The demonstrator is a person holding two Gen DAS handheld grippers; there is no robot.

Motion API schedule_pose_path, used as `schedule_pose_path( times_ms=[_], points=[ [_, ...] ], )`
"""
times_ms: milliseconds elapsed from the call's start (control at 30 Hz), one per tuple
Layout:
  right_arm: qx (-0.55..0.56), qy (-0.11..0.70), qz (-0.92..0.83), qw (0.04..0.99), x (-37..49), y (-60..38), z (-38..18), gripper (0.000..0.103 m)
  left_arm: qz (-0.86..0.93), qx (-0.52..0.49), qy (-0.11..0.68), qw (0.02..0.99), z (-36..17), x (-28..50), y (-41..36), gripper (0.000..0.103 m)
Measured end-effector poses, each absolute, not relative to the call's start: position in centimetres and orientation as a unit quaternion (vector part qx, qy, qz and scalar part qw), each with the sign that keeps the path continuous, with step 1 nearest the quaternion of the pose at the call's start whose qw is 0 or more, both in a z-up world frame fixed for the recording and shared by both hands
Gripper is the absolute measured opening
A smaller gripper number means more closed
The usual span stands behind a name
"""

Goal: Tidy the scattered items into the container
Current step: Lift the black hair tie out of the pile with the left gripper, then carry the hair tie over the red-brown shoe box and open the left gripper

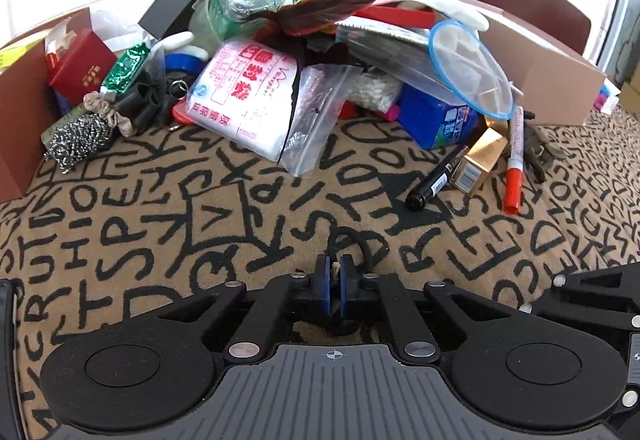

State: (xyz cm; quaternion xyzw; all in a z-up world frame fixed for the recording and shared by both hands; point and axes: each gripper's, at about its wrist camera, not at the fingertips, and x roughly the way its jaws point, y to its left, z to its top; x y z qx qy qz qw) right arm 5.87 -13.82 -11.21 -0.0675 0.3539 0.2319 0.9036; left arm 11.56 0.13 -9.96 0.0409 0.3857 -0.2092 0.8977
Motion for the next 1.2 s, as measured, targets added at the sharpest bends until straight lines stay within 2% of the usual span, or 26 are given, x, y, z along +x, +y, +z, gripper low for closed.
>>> schedule_pose_path(
  times_ms=[33, 67, 100, 167, 233, 467, 733, 1200],
  points=[
    [-0.065, 0.355, 0.234, 0.903, 5.8, -13.9, -11.1, 0.024, -0.209, 0.040, 0.386, 0.898, -10.0, 11.5, 0.2, 0.022],
    [-0.066, 0.355, 0.234, 0.902, 5.7, -13.8, -11.1, 0.024, -0.211, 0.039, 0.386, 0.897, -10.1, 11.6, 0.1, 0.026],
    [-0.070, 0.356, 0.234, 0.902, 5.7, -13.7, -11.1, 0.024, -0.213, 0.042, 0.386, 0.897, -10.2, 11.6, 0.0, 0.026],
    [-0.075, 0.359, 0.231, 0.901, 5.9, -13.4, -11.3, 0.024, -0.214, 0.047, 0.384, 0.897, -10.1, 11.7, -0.3, 0.022],
    [-0.084, 0.356, 0.230, 0.902, 5.9, -13.0, -11.4, 0.024, -0.216, 0.049, 0.384, 0.896, -10.1, 11.6, -0.4, 0.000],
    [-0.072, 0.349, 0.223, 0.907, 5.5, -13.6, -10.3, 0.024, -0.208, -0.015, 0.374, 0.904, -8.5, 10.8, 2.2, 0.000],
    [-0.080, 0.320, 0.242, 0.913, 6.2, -12.4, -7.7, 0.024, -0.189, -0.062, 0.329, 0.923, -4.3, 10.5, 6.6, 0.000],
    [-0.089, 0.241, 0.350, 0.901, 12.9, -2.7, 0.7, 0.024, -0.094, -0.111, 0.239, 0.960, 4.9, 14.3, 19.1, 0.000]
  ],
)
